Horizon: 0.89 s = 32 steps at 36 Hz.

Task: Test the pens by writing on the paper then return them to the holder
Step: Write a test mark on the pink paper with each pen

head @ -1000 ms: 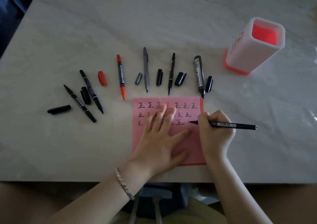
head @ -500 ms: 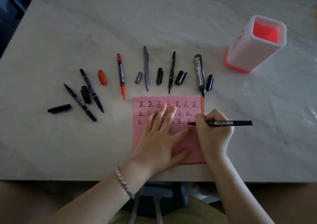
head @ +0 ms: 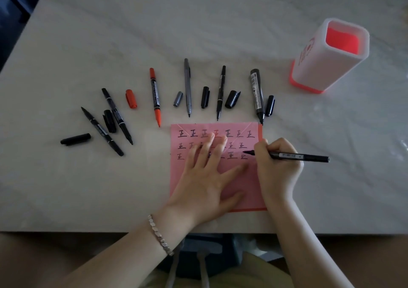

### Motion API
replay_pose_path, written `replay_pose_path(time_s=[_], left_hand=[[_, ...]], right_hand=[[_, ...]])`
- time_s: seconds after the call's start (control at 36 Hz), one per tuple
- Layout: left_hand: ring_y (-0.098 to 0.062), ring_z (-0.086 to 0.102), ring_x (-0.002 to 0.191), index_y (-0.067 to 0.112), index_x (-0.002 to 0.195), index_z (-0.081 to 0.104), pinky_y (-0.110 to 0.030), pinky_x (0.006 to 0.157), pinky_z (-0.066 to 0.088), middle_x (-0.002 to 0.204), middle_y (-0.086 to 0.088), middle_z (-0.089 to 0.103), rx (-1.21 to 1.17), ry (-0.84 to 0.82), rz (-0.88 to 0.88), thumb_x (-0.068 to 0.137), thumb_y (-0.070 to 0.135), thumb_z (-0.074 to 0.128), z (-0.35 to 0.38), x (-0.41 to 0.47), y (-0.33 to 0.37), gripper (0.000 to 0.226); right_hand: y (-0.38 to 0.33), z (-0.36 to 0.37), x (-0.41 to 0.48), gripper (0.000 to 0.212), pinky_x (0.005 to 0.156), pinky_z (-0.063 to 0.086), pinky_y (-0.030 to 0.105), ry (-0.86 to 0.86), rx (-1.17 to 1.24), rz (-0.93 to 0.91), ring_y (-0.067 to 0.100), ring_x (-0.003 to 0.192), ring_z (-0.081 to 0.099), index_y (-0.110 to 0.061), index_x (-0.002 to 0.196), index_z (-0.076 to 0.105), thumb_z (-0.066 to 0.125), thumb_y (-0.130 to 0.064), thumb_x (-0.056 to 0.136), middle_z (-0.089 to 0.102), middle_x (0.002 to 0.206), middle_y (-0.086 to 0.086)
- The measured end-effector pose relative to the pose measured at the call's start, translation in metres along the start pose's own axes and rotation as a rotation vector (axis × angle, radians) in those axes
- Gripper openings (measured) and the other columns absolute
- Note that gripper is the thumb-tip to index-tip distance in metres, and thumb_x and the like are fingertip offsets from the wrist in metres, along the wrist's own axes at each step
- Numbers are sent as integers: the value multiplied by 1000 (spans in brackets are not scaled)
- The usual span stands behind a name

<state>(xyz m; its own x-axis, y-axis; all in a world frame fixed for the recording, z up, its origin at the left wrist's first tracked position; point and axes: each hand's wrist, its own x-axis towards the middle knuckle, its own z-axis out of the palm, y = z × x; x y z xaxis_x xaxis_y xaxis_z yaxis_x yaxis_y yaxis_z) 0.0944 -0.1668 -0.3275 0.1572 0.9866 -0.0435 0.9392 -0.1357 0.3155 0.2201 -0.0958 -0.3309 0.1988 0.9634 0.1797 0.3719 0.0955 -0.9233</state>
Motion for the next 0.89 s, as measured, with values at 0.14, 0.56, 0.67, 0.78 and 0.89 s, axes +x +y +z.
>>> replay_pose_path(time_s=[0.14,0.56,0.67,0.78,0.89], left_hand=[[-39,9,140,41,128,43,-50,109,6,150,-19,24,4,0,-1,81,60,39,-1,0,1,51],[-39,9,140,42,129,42,-50,108,6,150,-18,24,1,-15,-2,81,61,37,-2,1,0,52],[-38,4,140,42,130,42,-50,109,3,151,-18,21,2,-20,-3,81,62,37,-2,0,0,52],[-38,6,140,41,130,43,-50,109,4,150,-18,22,2,-27,1,82,61,37,-2,0,0,53],[-38,5,140,42,130,42,-50,109,3,151,-18,22,13,-25,3,82,62,37,-2,0,-1,52]], right_hand=[[0,1,0,31,46,30,10,-25,-30,-15,4,43,40,-17,47,41,59,-15,72,46,42,-8],[2,-1,0,34,45,27,11,24,-13,25,5,41,34,-18,46,35,57,-13,72,43,41,-8],[-2,-1,0,33,44,26,11,9,-16,31,5,41,32,-18,46,32,56,-10,68,41,41,-8],[-4,-3,-1,35,43,25,11,-4,13,43,4,40,31,-20,45,27,53,-7,64,37,38,-10],[-4,-3,-1,32,44,26,11,35,41,62,4,41,32,-16,45,31,54,-9,66,39,40,-7]])
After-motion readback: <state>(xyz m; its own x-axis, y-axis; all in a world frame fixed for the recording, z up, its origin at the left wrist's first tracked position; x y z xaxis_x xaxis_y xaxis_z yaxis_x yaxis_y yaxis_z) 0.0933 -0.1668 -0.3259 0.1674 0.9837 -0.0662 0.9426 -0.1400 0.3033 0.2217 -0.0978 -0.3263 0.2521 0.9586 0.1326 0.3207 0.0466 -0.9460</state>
